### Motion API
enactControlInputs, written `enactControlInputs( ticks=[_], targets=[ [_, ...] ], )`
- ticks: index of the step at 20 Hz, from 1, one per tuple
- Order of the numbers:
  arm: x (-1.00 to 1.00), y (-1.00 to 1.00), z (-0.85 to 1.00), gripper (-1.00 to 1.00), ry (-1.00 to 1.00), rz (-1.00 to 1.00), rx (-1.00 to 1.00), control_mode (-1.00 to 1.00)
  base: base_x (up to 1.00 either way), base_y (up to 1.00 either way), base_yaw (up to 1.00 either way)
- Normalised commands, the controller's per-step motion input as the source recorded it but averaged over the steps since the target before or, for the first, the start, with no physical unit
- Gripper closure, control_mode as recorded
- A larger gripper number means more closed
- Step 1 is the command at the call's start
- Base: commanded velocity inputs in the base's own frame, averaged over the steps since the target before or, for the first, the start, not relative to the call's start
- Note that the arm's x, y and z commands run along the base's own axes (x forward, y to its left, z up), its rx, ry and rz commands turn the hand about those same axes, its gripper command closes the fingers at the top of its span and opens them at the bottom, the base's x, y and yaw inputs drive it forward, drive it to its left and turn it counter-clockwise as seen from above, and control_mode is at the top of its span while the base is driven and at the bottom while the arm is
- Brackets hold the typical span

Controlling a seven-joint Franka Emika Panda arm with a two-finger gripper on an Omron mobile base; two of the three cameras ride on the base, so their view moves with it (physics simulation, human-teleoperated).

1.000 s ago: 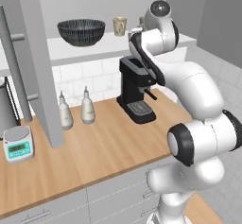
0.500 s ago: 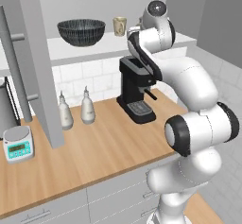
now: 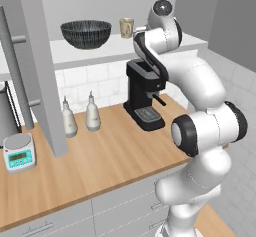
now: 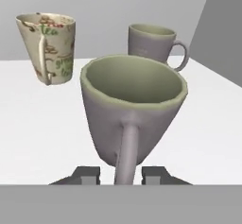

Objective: Gather all objects into one cabinet and sort the glasses and bowls to opposite sides.

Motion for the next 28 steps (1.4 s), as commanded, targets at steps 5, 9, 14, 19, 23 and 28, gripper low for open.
enactControlInputs(
  ticks=[5,9,14,19,23,28],
  targets=[
    [0.00,0.00,0.00,-1.00,-0.01,-0.05,0.00,-1.00,0.00,0.00,0.00],
    [-0.39,-0.05,0.14,-1.00,-0.16,-0.09,0.00,-1.00,0.00,0.00,0.00],
    [-0.89,-0.13,0.10,-1.00,-0.16,-0.11,0.00,-1.00,0.00,0.00,0.00],
    [-1.00,-0.15,-0.08,-1.00,-0.01,-0.10,0.00,-1.00,0.00,0.00,0.00],
    [-1.00,-0.14,-0.17,-1.00,0.00,-0.10,0.00,-1.00,0.00,0.00,0.00],
    [-1.00,-0.17,-0.06,-1.00,-0.04,-0.10,0.00,-1.00,0.00,0.00,0.00]
  ],
)
